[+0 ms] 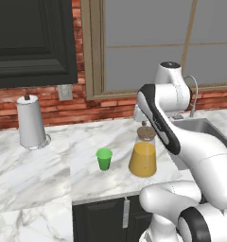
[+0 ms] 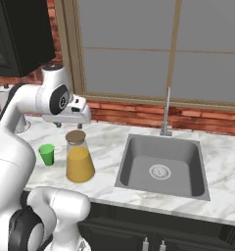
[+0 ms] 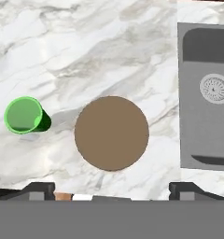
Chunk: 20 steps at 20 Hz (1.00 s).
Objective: Place the pitcher and cup on the dining counter for serving.
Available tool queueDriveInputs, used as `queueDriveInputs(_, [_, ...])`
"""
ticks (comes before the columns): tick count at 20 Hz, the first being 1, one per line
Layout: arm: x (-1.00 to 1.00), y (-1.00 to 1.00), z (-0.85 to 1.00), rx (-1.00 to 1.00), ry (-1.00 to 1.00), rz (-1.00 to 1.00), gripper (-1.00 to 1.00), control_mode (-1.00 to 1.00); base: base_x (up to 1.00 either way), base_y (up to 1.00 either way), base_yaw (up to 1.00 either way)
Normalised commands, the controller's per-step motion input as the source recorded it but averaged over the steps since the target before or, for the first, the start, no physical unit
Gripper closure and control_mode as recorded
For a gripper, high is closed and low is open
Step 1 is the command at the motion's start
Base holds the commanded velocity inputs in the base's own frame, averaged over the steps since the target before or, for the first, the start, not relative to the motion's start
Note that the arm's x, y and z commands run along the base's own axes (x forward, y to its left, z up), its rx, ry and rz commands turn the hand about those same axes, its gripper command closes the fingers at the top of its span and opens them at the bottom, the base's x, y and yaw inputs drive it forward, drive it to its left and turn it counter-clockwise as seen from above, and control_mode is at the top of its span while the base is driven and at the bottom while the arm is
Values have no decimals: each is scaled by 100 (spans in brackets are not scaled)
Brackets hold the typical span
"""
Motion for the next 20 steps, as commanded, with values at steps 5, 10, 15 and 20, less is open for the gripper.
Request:
queueDriveInputs(5, [-20, 8, -97, -3, 7, -8, -100, -100, 0, 0, 0])
queueDriveInputs(10, [-1, 1, -59, 0, 3, -13, -100, -100, 0, 0, 0])
queueDriveInputs(15, [3, 1, -30, 0, 0, -12, -100, -100, 0, 0, 0])
queueDriveInputs(20, [17, 10, -22, 0, 0, -7, -100, -100, 0, 0, 0])
